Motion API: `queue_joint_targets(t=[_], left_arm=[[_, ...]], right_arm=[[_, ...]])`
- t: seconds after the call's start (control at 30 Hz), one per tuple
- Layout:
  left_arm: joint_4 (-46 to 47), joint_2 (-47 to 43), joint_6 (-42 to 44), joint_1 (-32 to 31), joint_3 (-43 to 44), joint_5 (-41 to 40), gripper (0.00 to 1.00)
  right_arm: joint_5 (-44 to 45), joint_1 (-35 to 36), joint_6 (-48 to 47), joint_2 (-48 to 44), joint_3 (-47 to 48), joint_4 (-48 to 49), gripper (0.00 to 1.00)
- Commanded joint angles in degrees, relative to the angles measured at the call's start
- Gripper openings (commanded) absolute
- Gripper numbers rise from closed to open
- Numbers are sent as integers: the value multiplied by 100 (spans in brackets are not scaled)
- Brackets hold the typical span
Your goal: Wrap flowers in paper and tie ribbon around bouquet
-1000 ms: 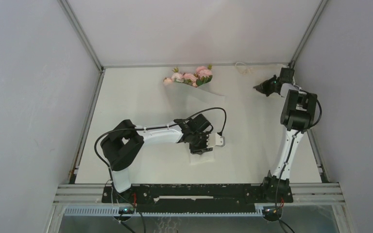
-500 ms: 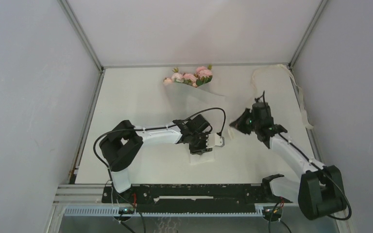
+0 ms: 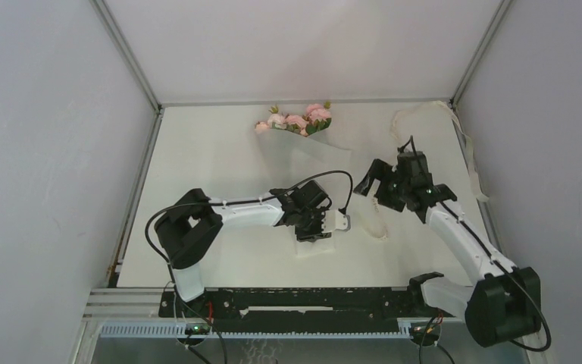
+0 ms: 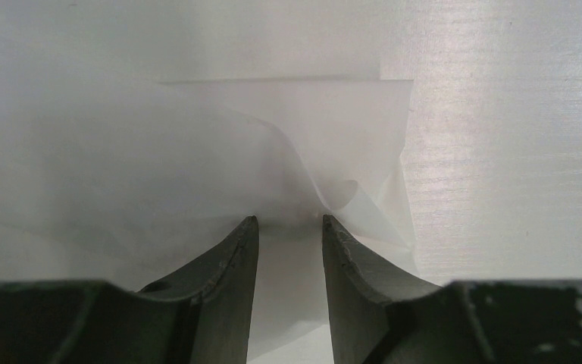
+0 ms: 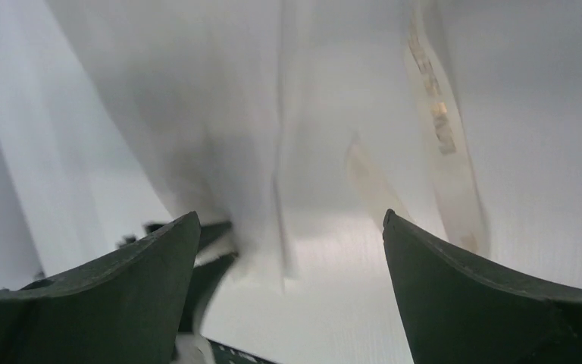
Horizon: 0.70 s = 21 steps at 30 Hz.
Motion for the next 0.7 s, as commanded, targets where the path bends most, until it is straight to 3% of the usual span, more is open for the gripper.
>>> queue_joint_targets(t=[0.0, 0.23, 0.67], left_arm=[[-449, 354, -12, -75, -333, -62, 42], [-442, 377, -10, -84, -322, -91, 42], [-414, 364, -1, -83, -350, -91, 42]], right_arm=[[-1043, -418, -515, 1081, 657, 1290, 100], [-2007, 41, -1052, 3630, 2117, 1851, 100], [-2774, 372, -383, 5505, 2281, 3704, 100]])
